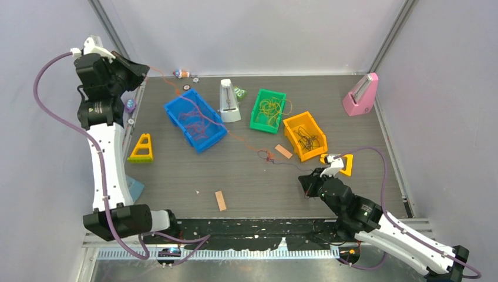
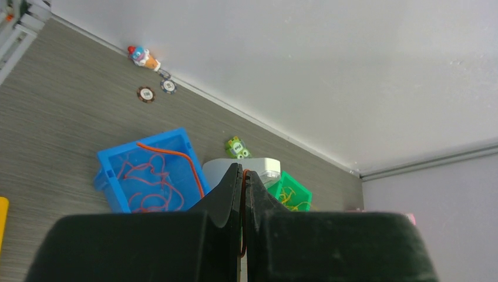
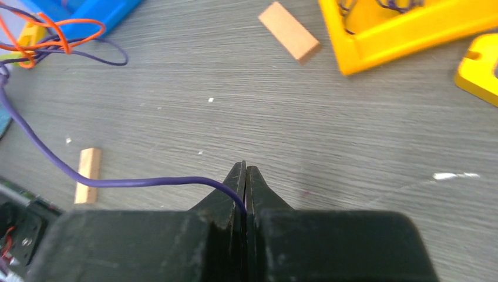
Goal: Untangle the cables
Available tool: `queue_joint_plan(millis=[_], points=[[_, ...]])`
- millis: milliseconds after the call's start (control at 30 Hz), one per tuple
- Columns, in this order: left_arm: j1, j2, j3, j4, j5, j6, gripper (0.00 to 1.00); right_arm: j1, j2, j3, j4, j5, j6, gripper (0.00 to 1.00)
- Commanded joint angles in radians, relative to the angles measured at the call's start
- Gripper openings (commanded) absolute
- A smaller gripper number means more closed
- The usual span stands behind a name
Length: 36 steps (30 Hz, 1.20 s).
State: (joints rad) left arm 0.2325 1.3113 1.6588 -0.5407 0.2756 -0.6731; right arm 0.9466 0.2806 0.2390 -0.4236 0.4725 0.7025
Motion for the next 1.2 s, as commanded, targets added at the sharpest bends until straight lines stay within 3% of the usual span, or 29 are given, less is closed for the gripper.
queue_joint_plan(millis=[0, 167, 400, 700, 733, 833, 900, 1033, 1167], points=[[-0.072, 0.027, -0.043, 0.062, 0.006, 0.051, 0.0, -0.001, 0.013, 0.065, 0.177, -0.143, -0.146, 0.05], [-0.145, 0.092, -0.12, 0.069, -0.036, 0.083, 0.0, 0.0, 0.125, 0.132, 0.242, -0.27, -0.207, 0.05], [-0.156, 0.229, -0.183, 0.091, -0.045, 0.094, 0.0, 0.0, 0.216, 0.227, 0.321, -0.405, -0.271, 0.06], [-0.18, 0.494, -0.059, -0.002, 0.052, 0.146, 0.0, 0.006, 0.407, 0.492, 0.355, -0.508, -0.378, 0.05], [-0.183, 0.514, -0.039, -0.016, 0.068, 0.152, 0.04, 0.006, 0.439, 0.514, 0.358, -0.508, -0.385, 0.05], [-0.183, 0.519, -0.041, -0.04, 0.101, 0.145, 0.47, 0.006, 0.544, 0.632, 0.334, -0.499, -0.414, 0.05], [-0.182, 0.478, -0.089, -0.011, 0.1, 0.14, 0.65, 0.006, 0.604, 0.695, 0.322, -0.489, -0.426, 0.05], [-0.184, 0.36, -0.181, 0.035, 0.093, 0.15, 0.88, 0.006, 0.686, 0.776, 0.327, -0.476, -0.435, 0.05], [-0.2, 0.213, -0.298, 0.07, 0.115, 0.184, 0.98, 0.006, 0.748, 0.843, 0.331, -0.476, -0.438, 0.05]])
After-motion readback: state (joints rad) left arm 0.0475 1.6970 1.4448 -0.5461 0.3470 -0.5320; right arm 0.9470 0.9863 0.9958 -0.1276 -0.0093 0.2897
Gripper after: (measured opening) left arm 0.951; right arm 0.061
